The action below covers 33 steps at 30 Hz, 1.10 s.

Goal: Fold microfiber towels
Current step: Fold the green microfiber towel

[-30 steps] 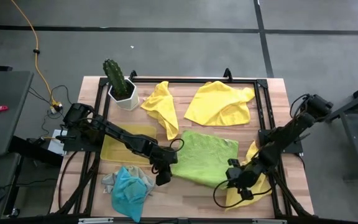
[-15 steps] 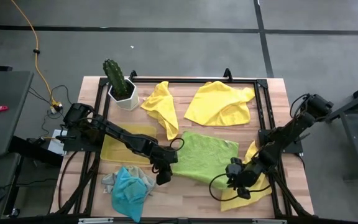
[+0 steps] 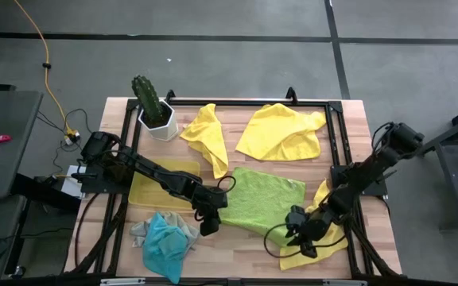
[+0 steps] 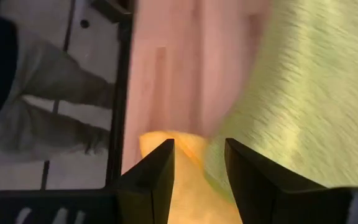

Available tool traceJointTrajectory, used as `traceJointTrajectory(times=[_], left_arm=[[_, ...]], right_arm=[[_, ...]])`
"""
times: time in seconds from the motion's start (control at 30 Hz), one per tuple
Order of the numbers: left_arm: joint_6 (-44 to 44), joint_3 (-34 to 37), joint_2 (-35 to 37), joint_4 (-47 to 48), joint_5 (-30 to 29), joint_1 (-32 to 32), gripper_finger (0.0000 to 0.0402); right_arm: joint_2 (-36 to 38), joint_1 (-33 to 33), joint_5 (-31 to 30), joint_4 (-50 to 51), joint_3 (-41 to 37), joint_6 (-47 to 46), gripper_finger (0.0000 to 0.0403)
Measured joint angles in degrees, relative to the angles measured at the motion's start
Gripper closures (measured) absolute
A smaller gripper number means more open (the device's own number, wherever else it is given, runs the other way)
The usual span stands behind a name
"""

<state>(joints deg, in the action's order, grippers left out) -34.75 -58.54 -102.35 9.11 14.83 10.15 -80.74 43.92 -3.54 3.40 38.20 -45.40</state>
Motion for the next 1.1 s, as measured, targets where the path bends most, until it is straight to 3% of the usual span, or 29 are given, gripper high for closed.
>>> traceJointTrajectory(times=[0.1, 0.3, 0.57, 0.9, 1.1], left_arm=[[0.0, 0.02, 0.0, 0.0, 0.0, 0.0, 0.0402], [0.0, 0.02, 0.0, 0.0, 0.0, 0.0, 0.0401], [0.0, 0.02, 0.0, 0.0, 0.0, 0.0, 0.0401], [0.46, 0.02, 0.0, -0.03, 0.0, 0.02, 0.0401], [0.46, 0.02, 0.0, -0.02, 0.0, 0.01, 0.0402]], right_arm=[[-3.64, -0.02, 2.92, -5.18, 0.0, 4.7, 0.0269], [-9.46, 0.83, 11.36, -12.46, 0.0, 5.37, 0.0269], [-14.75, 3.1, 12.23, -11.72, 0.0, 0.2, 0.0283], [-11.89, 8.65, 17.56, 8.9, 0.33, -14.15, 0.0395], [-4.53, 10.02, 15.91, 20.94, -0.33, -18.49, 0.0386]])
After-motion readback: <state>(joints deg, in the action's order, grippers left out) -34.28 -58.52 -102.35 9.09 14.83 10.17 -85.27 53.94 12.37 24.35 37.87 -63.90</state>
